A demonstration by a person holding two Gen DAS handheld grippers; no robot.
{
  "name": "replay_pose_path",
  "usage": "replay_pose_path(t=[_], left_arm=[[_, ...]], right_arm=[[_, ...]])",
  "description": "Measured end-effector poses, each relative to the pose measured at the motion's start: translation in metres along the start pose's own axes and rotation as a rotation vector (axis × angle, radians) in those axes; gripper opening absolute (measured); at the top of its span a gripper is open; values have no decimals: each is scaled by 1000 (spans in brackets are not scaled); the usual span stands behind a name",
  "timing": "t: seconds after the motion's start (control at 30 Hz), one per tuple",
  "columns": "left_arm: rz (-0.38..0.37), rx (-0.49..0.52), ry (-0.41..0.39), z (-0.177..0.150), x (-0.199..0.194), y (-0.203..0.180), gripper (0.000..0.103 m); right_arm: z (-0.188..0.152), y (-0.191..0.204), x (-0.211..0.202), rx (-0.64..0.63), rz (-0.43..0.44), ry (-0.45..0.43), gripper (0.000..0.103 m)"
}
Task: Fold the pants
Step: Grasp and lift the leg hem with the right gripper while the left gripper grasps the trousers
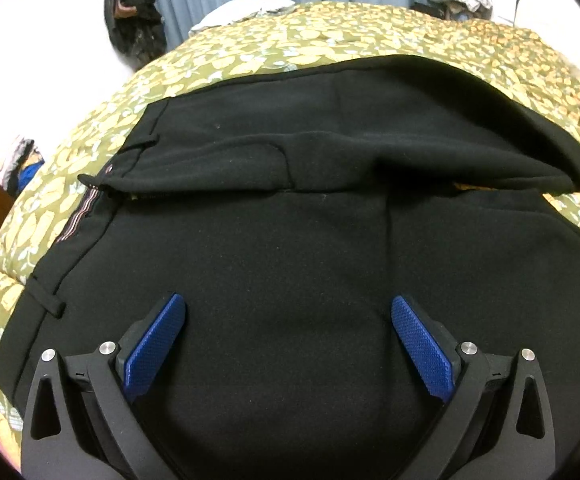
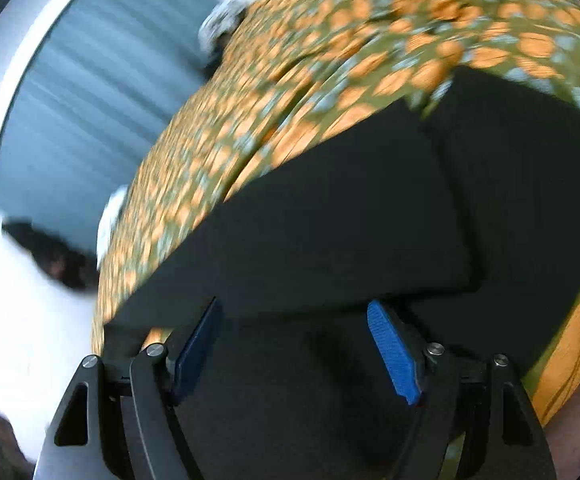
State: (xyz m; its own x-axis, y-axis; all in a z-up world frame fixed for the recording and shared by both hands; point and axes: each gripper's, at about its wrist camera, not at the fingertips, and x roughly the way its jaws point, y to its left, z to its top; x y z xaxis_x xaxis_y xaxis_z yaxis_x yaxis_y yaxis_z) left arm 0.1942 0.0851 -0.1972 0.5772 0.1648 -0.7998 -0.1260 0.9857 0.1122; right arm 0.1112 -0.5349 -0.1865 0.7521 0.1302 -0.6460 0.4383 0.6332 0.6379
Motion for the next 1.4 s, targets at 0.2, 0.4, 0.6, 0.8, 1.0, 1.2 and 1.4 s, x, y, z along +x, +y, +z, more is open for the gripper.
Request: replay_pose_path(t=[0.2, 0.4, 0.6, 0.8, 1.0, 1.2, 1.4], left_arm=[[10, 1, 11, -1, -2, 0, 103], [-194, 3, 122, 49, -28, -4, 102], [-491, -163, 152, 155, -6, -18, 102], [-469, -319, 325, 201, 75, -44, 102], [-447, -321, 366, 192, 82, -45, 5], [-421, -248, 43, 191, -53, -1, 6], [-300, -284, 20, 61, -133, 31, 9]], right_arm=[[13, -21, 8, 173, -40, -65, 64], [28, 5, -17, 14, -38, -74, 5], [41, 75, -78, -281, 89, -109, 5], [34, 108, -139, -418, 197, -128, 5], [35, 102, -160, -494, 192, -82, 4], [65, 92, -118, -468, 190, -38, 4], [89, 79, -77, -489, 141, 130, 5]])
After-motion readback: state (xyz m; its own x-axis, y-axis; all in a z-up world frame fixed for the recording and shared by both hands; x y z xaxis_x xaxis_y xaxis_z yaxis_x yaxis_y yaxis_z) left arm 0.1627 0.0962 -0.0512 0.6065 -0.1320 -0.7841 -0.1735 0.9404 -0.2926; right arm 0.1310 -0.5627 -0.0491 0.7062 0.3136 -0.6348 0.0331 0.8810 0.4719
